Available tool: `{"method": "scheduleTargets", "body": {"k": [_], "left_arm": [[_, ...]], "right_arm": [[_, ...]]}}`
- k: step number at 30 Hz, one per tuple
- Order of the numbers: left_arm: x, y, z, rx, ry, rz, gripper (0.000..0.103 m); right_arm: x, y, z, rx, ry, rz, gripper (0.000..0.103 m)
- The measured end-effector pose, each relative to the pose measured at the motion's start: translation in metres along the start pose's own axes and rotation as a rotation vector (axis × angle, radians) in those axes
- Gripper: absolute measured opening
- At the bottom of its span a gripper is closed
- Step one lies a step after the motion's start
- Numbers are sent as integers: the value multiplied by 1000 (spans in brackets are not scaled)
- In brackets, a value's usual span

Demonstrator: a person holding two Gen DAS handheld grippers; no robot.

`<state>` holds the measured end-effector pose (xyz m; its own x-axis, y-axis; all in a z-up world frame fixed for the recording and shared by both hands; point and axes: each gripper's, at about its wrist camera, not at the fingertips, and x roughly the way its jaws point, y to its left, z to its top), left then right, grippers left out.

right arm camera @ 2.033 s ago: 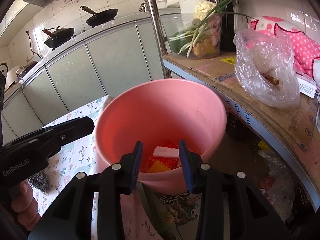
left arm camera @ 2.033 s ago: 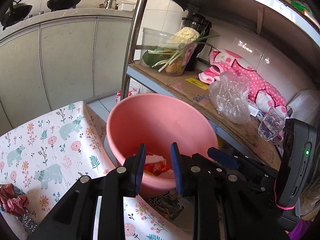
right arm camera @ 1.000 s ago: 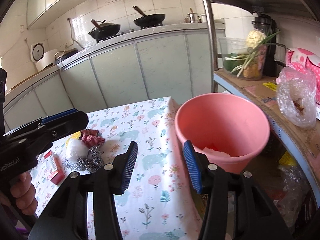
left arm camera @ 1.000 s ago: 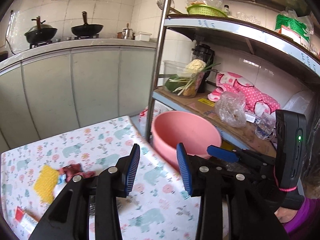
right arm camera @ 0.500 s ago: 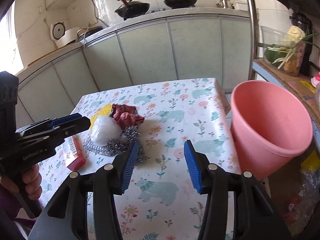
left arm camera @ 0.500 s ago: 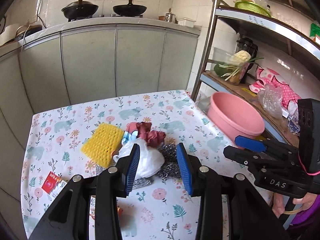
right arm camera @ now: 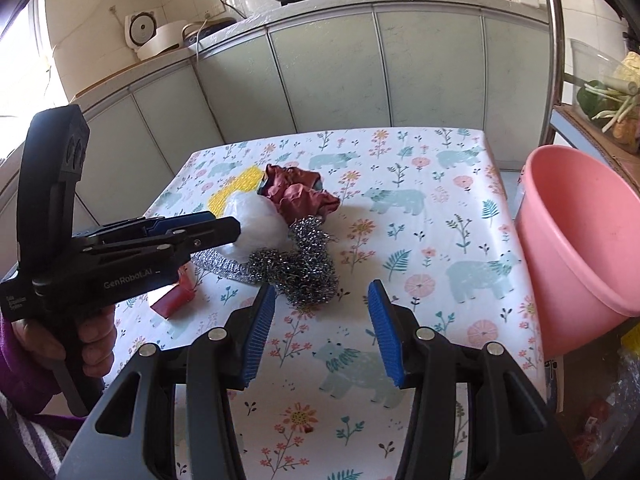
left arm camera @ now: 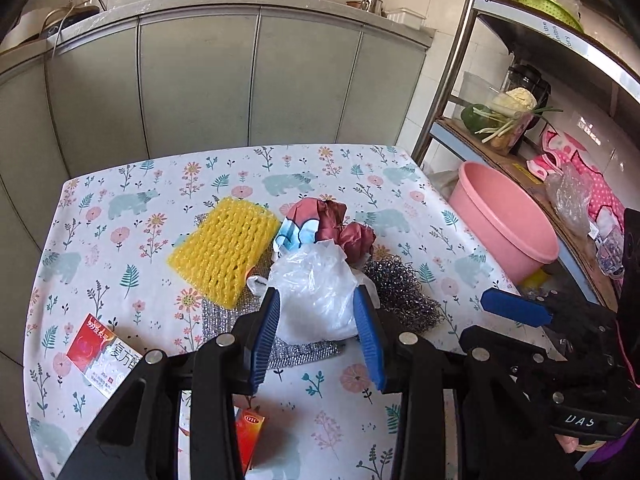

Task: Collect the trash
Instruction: 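Move both tools back over the remaining trash on the table, then grasp the white plastic bag with the left tool while the right tool grasps the steel wool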

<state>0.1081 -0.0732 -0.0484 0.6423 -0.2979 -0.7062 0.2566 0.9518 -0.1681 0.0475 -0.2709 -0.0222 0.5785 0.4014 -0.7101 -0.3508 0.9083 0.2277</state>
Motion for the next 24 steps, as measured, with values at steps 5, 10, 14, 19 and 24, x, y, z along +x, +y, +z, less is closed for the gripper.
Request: {"method": "scheduleTargets", "body": {"k": [5, 10, 14, 19, 24], "left_arm": [[0, 1, -4, -2, -4, -21, 31], [-5, 2, -7, 14, -22, -37, 11], [-13, 6, -9, 18, -40, -48, 3], [-26, 13, -8, 4, -73, -47, 1], [-34, 18, -7, -7, -89, -57, 1]], "right_arm": [[11, 1, 1, 23, 46, 34, 56], [18, 6, 3, 10, 66, 41, 56], [27, 9, 6, 1, 80, 46, 56], [40, 15, 11, -33, 113, 43, 56], [52, 22, 13, -74, 128, 30, 56]]}}
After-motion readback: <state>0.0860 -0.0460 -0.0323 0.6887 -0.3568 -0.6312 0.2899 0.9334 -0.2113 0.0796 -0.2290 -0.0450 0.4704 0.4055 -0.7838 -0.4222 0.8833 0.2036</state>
